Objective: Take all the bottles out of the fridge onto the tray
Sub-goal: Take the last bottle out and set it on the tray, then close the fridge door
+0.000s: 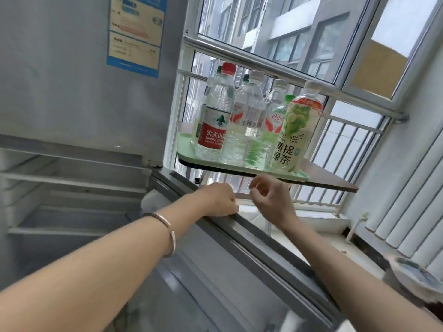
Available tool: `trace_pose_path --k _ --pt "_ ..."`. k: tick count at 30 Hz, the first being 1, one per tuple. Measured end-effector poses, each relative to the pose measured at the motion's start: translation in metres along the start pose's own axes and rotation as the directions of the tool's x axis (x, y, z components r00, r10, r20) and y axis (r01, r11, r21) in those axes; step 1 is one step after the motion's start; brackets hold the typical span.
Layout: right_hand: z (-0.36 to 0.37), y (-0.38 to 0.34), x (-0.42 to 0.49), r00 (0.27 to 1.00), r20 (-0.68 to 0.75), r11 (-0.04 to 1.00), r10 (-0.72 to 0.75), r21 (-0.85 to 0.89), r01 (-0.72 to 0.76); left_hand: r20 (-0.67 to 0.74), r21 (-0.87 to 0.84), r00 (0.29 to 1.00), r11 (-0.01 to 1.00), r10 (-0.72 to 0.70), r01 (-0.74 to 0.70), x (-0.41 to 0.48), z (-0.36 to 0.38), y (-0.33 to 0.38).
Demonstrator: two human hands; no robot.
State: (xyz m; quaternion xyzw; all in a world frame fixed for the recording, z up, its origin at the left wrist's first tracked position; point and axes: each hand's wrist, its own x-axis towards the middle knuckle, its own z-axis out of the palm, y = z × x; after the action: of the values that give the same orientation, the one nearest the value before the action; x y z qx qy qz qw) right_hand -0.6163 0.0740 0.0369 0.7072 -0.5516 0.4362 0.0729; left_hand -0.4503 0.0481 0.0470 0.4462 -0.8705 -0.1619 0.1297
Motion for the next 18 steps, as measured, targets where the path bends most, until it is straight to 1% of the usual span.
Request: trace_pose_path --k 1,3,4,5,8,9,10,12,14,15,18 --pt "0.004 -0.008 -0.002 0.995 0.101 1.0 0.024 0.006 -0.025 -0.005 0.044 1.0 0.999 -0.009 0.009 -0.005 0.003 -0.005" --pt "0.011 -0.027 -0.009 0.949 0.308 0.997 0.072 -0.005 -0.074 -0.014 0.043 1.0 0.999 -0.021 0.021 -0.017 0.007 -0.009" --pt "0.01 -0.032 -0.008 0.927 0.362 0.995 0.098 -0.002 -0.104 -0.011 0.036 1.0 0.999 -0.019 0.019 -0.019 0.009 -0.007" --pt "0.011 -0.039 -0.009 0.916 0.382 0.99 0.125 0.016 -0.141 -0.011 0.027 1.0 0.999 -0.023 0.024 -0.023 0.009 -0.008" --pt "0.012 -0.058 -0.01 0.914 0.354 0.965 0.199 0.09 -0.245 -0.011 -0.033 1.0 0.999 -0.012 0.011 -0.037 0.001 -0.013" --pt "0.004 -0.061 -0.005 0.92 0.315 0.951 0.232 0.127 -0.283 -0.016 -0.027 1.0 1.0 0.015 -0.015 -0.037 -0.009 -0.006" --pt "0.011 -0.067 -0.012 0.918 0.313 0.944 0.245 0.139 -0.299 -0.004 -0.061 1.0 0.998 0.021 -0.021 -0.051 -0.007 -0.012" --pt "0.007 -0.072 -0.017 0.926 0.277 0.949 0.255 0.11 -0.294 0.002 -0.102 0.998 0.993 0.059 -0.059 -0.065 -0.011 -0.011" --pt "0.016 -0.086 -0.025 0.935 0.268 0.957 0.231 0.109 -0.268 0.021 -0.135 0.997 0.988 0.076 -0.073 -0.08 -0.014 -0.026" --pt "0.028 -0.102 -0.03 0.933 0.293 0.965 0.209 0.096 -0.246 0.015 -0.141 0.996 0.987 0.084 -0.081 -0.088 -0.016 -0.044" --pt "0.035 -0.117 -0.038 0.944 0.277 0.979 0.179 0.047 -0.199 -0.027 -0.098 0.993 0.988 0.119 -0.121 -0.102 -0.025 -0.052"
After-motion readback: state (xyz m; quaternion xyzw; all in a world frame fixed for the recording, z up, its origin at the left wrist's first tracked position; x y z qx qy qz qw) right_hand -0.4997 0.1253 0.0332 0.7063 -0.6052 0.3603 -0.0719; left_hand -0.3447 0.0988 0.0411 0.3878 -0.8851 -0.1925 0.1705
